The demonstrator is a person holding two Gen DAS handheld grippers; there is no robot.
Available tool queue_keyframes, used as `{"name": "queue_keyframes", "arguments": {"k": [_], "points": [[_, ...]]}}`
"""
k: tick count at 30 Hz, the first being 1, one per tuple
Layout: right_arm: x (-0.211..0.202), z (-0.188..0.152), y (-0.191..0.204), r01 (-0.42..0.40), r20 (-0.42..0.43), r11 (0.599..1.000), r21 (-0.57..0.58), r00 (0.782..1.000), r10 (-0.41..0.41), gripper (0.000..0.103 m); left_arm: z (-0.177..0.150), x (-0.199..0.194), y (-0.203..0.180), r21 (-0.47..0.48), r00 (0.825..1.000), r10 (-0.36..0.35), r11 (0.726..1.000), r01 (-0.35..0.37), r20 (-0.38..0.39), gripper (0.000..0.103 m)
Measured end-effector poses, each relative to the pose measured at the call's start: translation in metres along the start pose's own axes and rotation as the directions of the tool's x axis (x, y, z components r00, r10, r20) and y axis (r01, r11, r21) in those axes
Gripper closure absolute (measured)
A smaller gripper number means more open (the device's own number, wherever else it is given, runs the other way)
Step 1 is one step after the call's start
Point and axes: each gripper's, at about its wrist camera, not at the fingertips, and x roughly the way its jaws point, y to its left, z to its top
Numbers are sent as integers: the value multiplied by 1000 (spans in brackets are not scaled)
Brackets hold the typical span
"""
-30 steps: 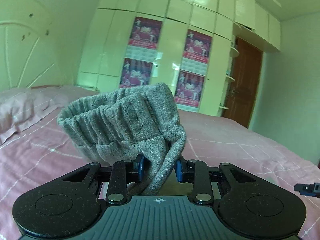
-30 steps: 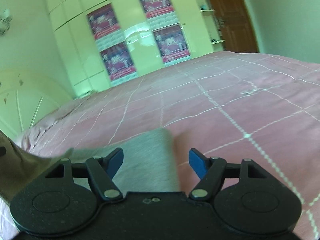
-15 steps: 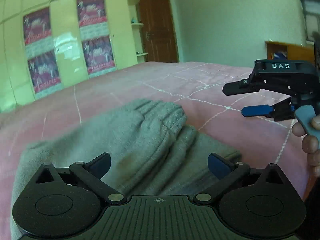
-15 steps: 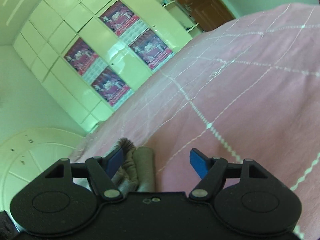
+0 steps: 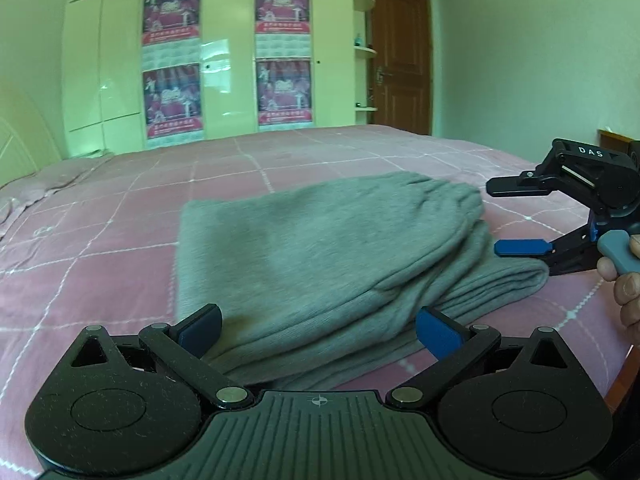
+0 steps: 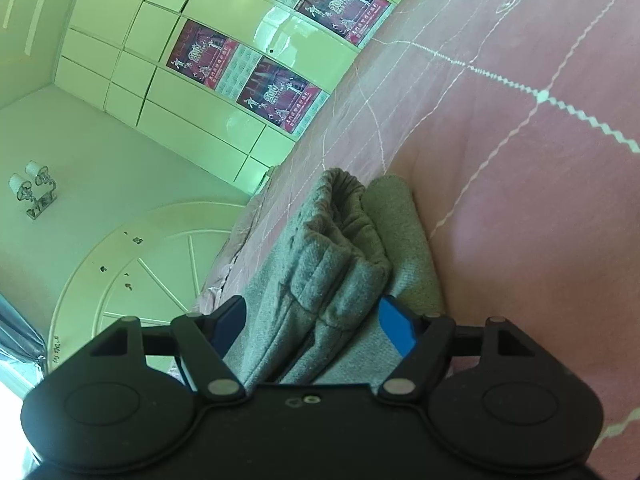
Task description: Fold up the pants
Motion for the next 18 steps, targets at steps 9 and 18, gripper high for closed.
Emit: {"name": "queue_keyframes", "arguments": {"k": [9, 18], "points": [[-2, -12, 10, 59, 8, 997, -45, 998, -59, 36, -10, -1, 34, -80, 999, 49, 996, -49, 4, 1], [2, -15, 19, 106, 12, 992, -65, 994, -106, 36, -7, 16, 59, -127, 997, 81, 989, -82, -14, 1]]}}
